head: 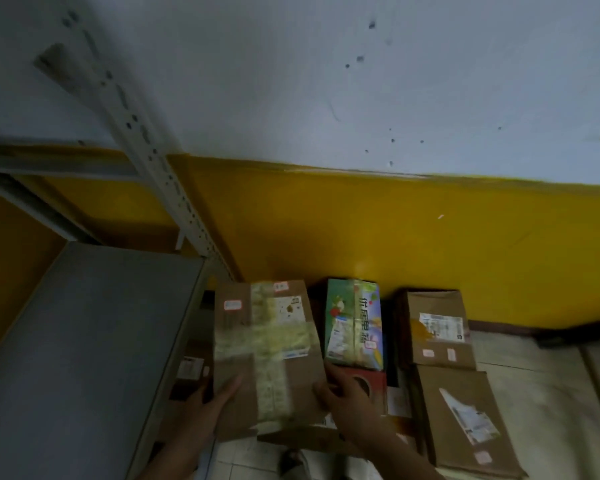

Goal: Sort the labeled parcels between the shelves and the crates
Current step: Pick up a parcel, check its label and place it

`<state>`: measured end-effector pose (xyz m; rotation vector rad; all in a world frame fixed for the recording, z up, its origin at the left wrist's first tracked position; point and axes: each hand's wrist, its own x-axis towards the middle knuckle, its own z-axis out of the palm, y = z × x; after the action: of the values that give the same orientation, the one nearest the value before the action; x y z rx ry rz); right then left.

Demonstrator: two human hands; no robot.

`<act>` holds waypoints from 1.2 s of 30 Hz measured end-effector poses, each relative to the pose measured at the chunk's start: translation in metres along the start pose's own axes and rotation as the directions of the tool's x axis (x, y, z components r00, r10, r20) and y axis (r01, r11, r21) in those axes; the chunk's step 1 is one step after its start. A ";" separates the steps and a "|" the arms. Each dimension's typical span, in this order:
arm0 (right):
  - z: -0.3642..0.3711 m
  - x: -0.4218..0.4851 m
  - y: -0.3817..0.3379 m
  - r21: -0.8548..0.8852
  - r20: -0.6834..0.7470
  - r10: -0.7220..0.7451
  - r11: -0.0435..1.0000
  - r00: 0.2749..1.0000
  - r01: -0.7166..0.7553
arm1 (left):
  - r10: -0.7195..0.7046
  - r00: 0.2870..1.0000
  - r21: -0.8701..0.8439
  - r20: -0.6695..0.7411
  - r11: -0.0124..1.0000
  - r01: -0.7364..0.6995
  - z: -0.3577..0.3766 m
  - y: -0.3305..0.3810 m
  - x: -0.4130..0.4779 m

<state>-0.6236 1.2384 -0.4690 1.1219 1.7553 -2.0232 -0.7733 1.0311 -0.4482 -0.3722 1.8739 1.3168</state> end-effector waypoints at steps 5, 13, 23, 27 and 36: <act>-0.019 0.106 0.026 -0.008 0.007 -0.049 0.999 0.999 0.049 | -0.061 0.996 -0.005 -0.062 0.998 0.061 0.036 -0.001 0.110; -0.045 0.220 0.066 -0.181 -0.060 -0.144 0.975 0.988 0.131 | 0.038 0.998 -0.011 -0.045 0.999 -0.038 0.070 -0.034 0.235; -0.053 0.268 0.102 -0.570 -0.067 -0.136 0.819 0.988 0.074 | 0.000 0.998 0.005 0.070 1.000 0.000 0.092 -0.087 0.320; -0.060 0.275 0.108 -0.561 -0.090 -0.153 0.824 0.984 0.077 | -0.025 0.991 0.013 0.128 1.000 0.023 0.097 -0.101 0.348; -0.068 0.275 0.130 -0.426 -0.193 -0.123 0.904 0.974 0.030 | -0.038 0.976 0.270 0.214 0.963 -0.021 0.093 -0.117 0.373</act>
<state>-0.7021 1.3498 -0.7495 1.1721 2.2357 -1.4879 -0.8967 1.1393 -0.8153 -0.0889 1.8306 1.0310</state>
